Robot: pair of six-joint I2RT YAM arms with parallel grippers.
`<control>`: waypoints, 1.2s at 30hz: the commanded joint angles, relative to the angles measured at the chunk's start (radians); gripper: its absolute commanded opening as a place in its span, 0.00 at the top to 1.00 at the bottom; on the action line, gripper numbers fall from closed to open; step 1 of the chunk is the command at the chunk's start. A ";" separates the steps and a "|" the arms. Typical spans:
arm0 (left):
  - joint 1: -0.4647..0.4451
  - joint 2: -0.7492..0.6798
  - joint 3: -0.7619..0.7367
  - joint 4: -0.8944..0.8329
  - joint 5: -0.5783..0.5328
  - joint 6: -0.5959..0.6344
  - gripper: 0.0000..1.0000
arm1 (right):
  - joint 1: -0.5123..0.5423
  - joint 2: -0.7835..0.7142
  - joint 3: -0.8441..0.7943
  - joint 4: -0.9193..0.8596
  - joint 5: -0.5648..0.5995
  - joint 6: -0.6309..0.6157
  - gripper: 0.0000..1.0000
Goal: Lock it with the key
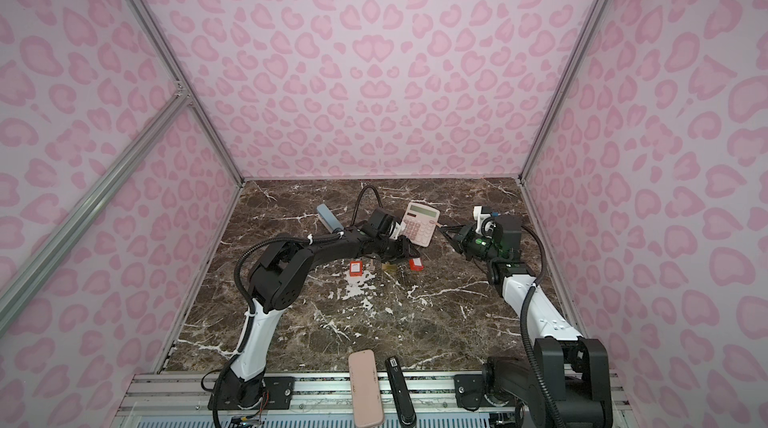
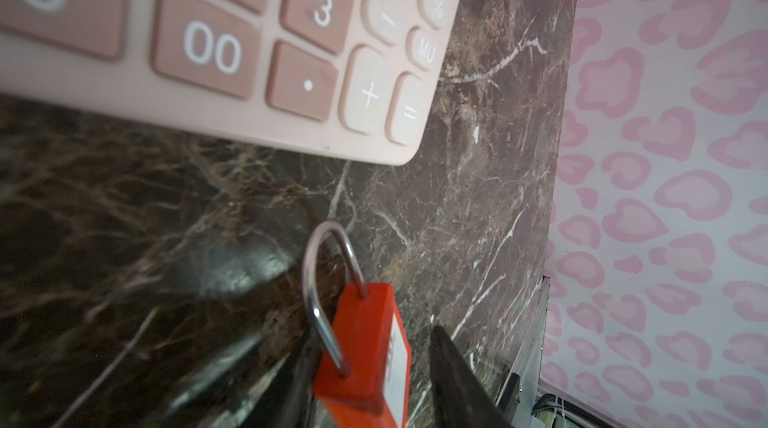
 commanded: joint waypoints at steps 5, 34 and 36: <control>0.010 -0.029 0.018 -0.024 -0.021 0.009 0.53 | -0.001 0.004 -0.005 0.010 -0.016 -0.015 1.00; 0.088 -0.269 -0.123 0.009 -0.052 0.003 0.49 | 0.122 0.186 -0.147 0.170 0.155 0.036 1.00; 0.101 -0.299 -0.152 0.012 -0.053 0.006 0.49 | 0.150 0.219 -0.169 0.225 0.201 0.060 1.00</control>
